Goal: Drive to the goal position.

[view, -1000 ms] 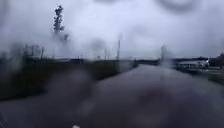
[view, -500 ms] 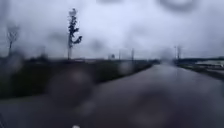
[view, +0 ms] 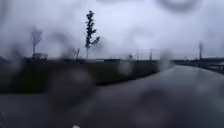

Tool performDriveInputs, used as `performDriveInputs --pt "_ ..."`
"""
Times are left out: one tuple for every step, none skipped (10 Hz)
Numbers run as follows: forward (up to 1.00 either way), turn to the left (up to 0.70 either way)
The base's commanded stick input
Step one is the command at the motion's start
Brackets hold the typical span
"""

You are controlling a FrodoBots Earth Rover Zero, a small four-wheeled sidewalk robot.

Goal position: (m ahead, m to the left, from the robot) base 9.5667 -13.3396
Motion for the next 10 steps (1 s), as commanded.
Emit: performDriveInputs --pt "0.00 0.70" --pt "0.00 0.70" --pt "0.00 0.70" --pt "0.00 0.70" --pt "0.00 0.70" --pt "0.00 0.70" --pt "0.00 0.70" --pt "0.00 0.70" --pt "0.00 0.70" --pt "0.00 0.70"
